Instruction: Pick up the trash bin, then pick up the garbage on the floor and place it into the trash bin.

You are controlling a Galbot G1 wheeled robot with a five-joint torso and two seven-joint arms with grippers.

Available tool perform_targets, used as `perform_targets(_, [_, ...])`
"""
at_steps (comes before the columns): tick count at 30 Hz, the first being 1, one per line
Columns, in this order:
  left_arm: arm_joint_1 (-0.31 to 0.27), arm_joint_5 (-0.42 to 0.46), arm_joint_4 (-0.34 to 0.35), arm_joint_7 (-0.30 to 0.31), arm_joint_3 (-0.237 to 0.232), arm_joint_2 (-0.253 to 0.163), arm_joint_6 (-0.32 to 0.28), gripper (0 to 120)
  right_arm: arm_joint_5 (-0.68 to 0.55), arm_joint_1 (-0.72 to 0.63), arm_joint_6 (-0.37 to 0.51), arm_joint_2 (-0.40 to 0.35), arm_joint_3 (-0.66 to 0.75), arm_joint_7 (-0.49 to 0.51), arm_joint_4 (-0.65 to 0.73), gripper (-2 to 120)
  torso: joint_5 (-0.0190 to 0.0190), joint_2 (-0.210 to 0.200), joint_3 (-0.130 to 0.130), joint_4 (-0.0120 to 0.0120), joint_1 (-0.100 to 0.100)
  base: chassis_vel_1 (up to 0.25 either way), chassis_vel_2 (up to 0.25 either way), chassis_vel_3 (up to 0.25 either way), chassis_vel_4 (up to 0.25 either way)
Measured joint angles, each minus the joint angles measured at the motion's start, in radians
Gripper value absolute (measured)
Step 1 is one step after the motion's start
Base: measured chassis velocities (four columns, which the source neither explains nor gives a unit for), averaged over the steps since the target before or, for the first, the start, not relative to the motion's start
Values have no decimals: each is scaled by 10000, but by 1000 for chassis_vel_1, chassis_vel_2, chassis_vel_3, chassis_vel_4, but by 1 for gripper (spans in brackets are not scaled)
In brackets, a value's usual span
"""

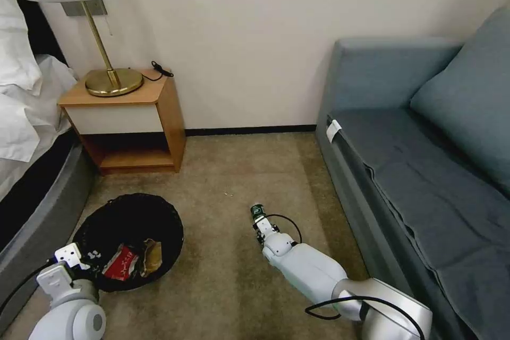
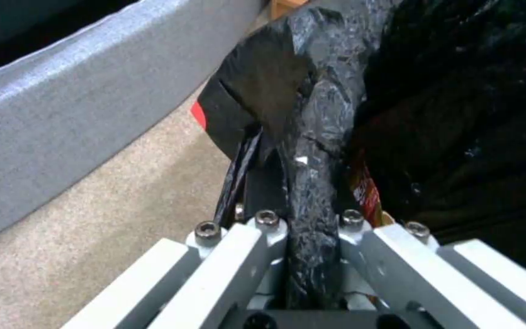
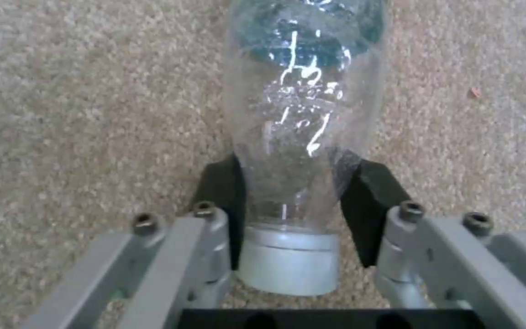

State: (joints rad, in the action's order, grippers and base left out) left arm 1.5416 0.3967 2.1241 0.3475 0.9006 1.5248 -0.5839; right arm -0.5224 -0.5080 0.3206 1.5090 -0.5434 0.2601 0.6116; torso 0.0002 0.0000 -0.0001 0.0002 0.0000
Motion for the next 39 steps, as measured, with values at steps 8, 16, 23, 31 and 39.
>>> perform_targets(8, [0,-34,-12,-8,-17,9,18,2,-45,-102,-2,-324,-20,65,486,28,-2,0,1,-3,0,0,0,0,0])
perform_targets(16, [-13,-32,-22,-15,-50,-18,19,2,-1028,-51,168,-1497,-90,835,3675,28,-2,0,0,-3,0,0,0,0,0])
perform_targets(23, [-72,-14,-93,-17,-134,-37,20,2,-3275,109,859,-2259,59,1648,8119,28,-3,0,0,-1,0,0,0,0,0])
perform_targets(31, [-188,-93,-152,-13,-330,6,16,2,-5062,294,1472,-2194,-538,2593,11777,28,-3,0,0,-1,0,0,0,0,0])
perform_targets(39, [-265,-120,-58,49,-537,111,-22,2,-4967,173,1259,-1592,-2417,2996,11799,28,-3,0,0,-1,-1,0,0,0,0])
